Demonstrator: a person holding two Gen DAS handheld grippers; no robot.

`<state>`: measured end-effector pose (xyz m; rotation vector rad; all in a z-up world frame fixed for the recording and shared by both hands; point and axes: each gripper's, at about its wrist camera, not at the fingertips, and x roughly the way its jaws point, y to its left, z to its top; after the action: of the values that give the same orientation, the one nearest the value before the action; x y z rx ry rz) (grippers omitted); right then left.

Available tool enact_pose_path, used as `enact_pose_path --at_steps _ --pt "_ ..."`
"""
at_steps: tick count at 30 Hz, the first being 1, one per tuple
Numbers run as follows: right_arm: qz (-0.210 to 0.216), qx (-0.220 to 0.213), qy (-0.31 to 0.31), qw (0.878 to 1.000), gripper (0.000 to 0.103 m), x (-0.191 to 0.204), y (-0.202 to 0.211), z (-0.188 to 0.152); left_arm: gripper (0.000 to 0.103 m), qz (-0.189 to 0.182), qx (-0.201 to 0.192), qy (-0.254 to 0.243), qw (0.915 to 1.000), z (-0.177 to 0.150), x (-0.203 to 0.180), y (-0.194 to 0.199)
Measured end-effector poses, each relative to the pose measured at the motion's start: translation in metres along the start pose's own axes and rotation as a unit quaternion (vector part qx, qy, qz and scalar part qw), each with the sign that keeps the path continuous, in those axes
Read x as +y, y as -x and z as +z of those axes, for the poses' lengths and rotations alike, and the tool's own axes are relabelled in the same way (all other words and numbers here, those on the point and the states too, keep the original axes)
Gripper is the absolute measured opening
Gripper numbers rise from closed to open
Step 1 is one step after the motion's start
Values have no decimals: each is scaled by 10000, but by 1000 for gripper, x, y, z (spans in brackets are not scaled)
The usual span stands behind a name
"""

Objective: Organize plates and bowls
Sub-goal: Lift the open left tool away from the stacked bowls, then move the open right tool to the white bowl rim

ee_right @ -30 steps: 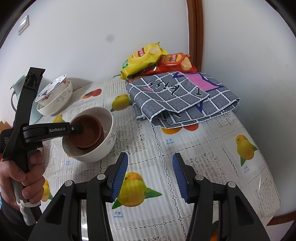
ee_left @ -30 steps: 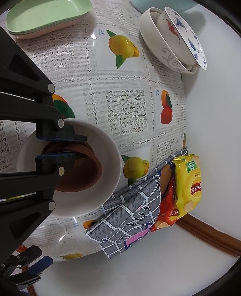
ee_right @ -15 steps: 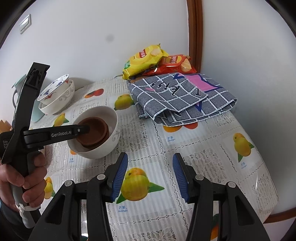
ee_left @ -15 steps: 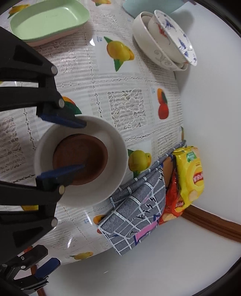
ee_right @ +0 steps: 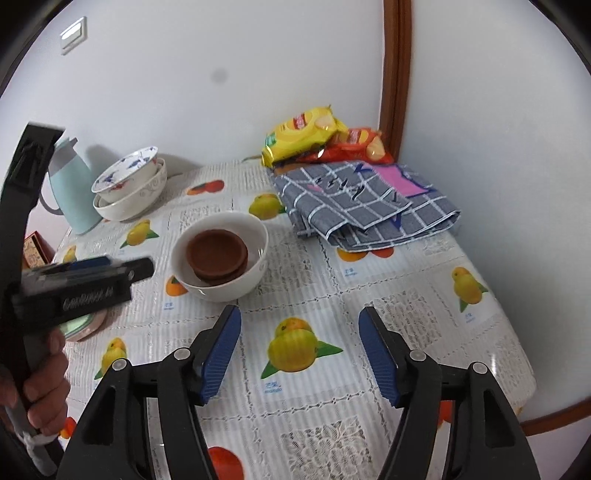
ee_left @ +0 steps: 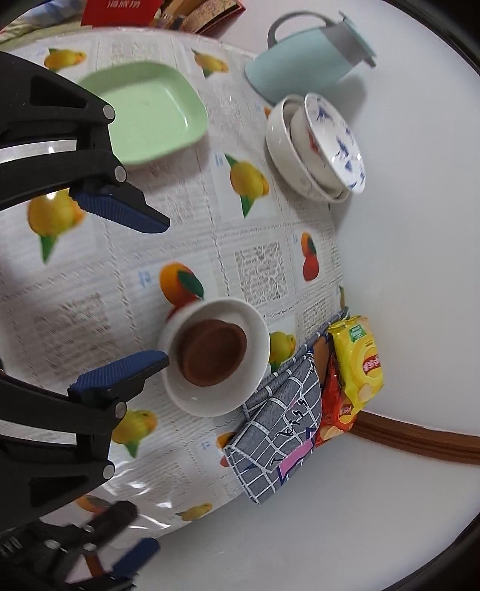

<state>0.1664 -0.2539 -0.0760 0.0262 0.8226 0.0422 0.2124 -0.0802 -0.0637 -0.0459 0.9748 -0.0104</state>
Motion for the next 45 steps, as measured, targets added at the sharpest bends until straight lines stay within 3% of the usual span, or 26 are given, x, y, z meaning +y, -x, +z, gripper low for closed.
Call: enact_pose_path --at_steps 2,7,12,20,23,29,33,38,45 --pt "-36 -93 -94 9999 76 4 11 -1 68 26 -38 -60 10000 -6 6 10" --pt "-388 -300 -507 9975 76 11 36 -5 68 -223 -222 -109 9994 -18 25 36" --pt "-581 -307 -443 9969 76 22 46 -7 67 -341 -608 -244 9973 -24 38 61" --pt "-449 -558 -788 9943 76 31 56 -16 67 -474 -894 -581 9932 -30 47 79" --pt "-672 -449 -753 9939 77 35 52 -19 67 -504 -829 -603 9935 -31 49 78" --pt "-705 -351 -607 9950 81 42 45 -23 67 -427 -708 -771 9936 -29 47 70" --pt "-790 -314 -461 9953 81 46 40 -20 67 -578 -561 -563 9952 -23 49 63" --pt "-833 -262 -265 9958 85 48 32 -10 68 -461 -490 -395 9970 -15 50 48" --pt "-144 136 -440 9988 85 34 1 11 67 -349 -287 -116 9989 0 51 19"
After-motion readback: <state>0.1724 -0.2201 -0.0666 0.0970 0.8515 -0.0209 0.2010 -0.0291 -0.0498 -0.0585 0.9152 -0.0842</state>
